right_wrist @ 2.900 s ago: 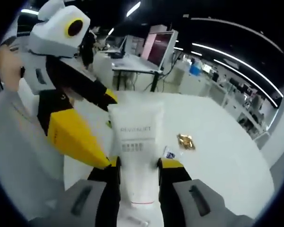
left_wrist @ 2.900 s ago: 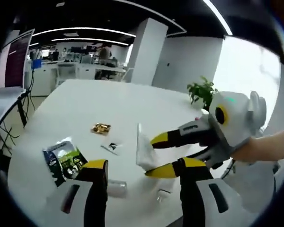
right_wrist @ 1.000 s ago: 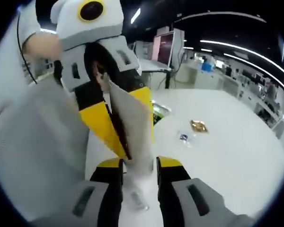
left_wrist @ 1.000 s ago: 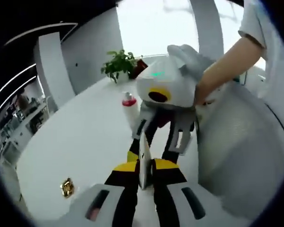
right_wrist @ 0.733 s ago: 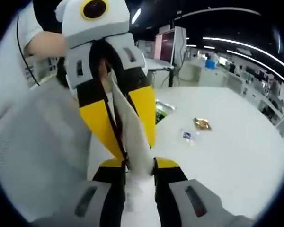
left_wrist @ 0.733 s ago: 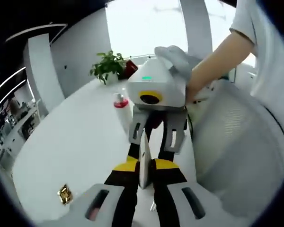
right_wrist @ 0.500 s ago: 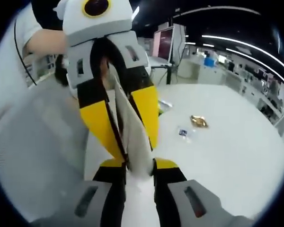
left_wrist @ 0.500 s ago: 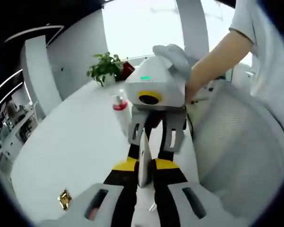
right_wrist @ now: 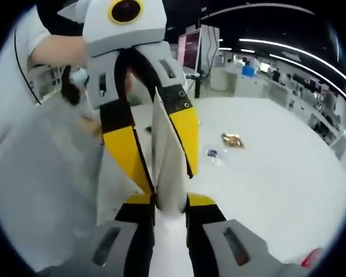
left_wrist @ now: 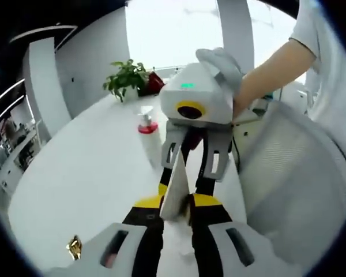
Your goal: Arrange the skincare products in the storage area until every visible bottle or jar stands upright without overlapping.
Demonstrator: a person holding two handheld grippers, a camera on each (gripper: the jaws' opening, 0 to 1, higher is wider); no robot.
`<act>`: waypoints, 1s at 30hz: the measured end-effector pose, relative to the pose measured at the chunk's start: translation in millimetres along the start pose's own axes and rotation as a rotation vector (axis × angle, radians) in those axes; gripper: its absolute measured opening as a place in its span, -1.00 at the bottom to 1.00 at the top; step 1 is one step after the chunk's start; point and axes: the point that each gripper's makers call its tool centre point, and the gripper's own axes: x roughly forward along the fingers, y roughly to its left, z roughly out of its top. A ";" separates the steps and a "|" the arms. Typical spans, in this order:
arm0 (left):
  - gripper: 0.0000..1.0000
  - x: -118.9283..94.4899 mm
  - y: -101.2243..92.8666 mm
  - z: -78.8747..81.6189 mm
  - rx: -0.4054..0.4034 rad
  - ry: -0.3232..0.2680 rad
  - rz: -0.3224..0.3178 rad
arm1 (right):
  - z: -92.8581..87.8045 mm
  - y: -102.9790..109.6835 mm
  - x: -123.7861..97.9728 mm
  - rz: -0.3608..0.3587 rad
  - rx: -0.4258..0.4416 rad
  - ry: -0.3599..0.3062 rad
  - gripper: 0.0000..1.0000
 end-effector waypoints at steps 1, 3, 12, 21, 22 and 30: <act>-0.74 1.3 1.2 0.6 0.000 -0.002 0.001 | -0.9 -1.8 -0.7 0.000 -0.001 0.002 -0.62; -0.74 4.5 2.8 2.5 0.003 -0.007 0.004 | -2.7 -3.6 -3.0 -0.001 -0.006 0.006 -0.62; -0.76 18.8 8.6 13.5 0.021 -0.043 -0.001 | -12.9 -14.0 -12.8 -0.047 -0.026 0.064 -0.56; -0.81 33.1 19.9 23.0 0.011 -0.084 0.006 | -44.7 -29.0 -35.9 -0.212 0.083 0.100 -0.46; -0.81 33.8 20.9 23.5 0.011 -0.085 0.006 | -49.9 -26.4 -39.8 -0.217 0.102 0.102 -0.43; -0.81 46.8 32.2 31.9 0.045 -0.102 0.010 | -72.7 -21.4 -71.0 -0.349 0.281 0.042 -0.14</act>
